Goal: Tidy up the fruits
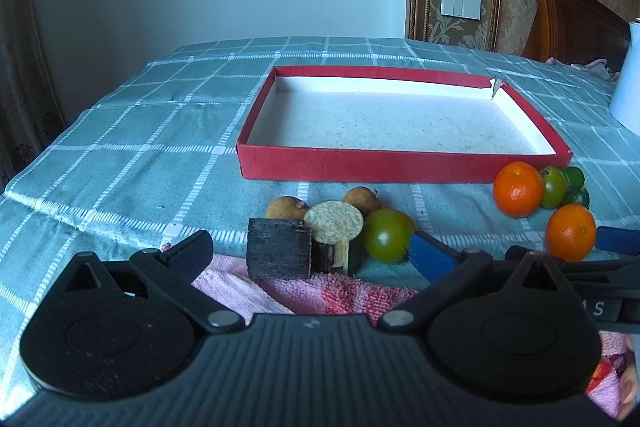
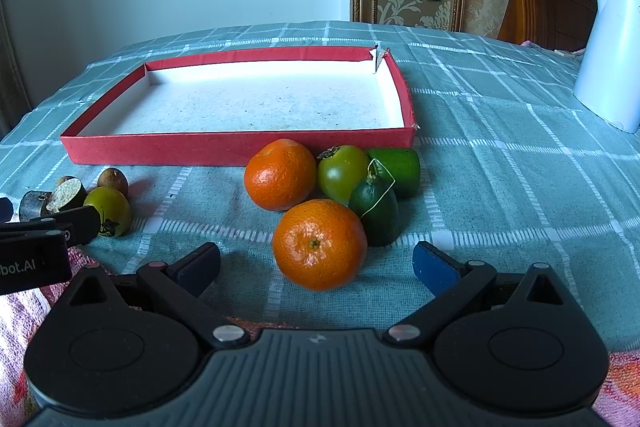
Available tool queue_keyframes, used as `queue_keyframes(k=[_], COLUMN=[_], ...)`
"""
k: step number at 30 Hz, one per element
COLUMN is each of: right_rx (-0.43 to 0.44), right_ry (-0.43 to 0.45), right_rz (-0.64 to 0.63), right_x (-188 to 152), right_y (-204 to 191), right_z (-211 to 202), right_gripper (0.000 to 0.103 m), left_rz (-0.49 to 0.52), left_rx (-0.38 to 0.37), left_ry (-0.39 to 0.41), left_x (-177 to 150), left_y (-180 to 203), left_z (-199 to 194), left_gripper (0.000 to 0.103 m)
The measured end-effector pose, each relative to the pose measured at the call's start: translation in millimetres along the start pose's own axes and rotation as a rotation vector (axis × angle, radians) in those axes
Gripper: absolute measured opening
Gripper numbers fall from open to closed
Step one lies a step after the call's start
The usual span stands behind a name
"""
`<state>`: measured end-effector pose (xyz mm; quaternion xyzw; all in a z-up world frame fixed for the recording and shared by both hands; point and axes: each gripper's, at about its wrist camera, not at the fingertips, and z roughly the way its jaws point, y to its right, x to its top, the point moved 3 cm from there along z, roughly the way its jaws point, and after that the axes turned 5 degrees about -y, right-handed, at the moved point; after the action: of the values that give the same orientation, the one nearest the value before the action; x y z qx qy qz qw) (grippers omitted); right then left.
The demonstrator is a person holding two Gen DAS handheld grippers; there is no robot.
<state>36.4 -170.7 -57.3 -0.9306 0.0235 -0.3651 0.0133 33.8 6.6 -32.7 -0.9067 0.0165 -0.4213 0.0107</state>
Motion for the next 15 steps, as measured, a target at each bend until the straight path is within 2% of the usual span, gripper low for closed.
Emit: queue_keyframes(k=[15], right_rx=[-0.005], right_ry=[0.002], right_rz=[0.0], right_x=[0.1], right_y=[0.4], right_z=[1.2], right_gripper=[0.103], left_rz=[0.005], left_rx=[-0.011], left_ry=[0.0], left_x=[1.0], left_y=[1.3], left_z=[2.4], left_gripper=[0.103])
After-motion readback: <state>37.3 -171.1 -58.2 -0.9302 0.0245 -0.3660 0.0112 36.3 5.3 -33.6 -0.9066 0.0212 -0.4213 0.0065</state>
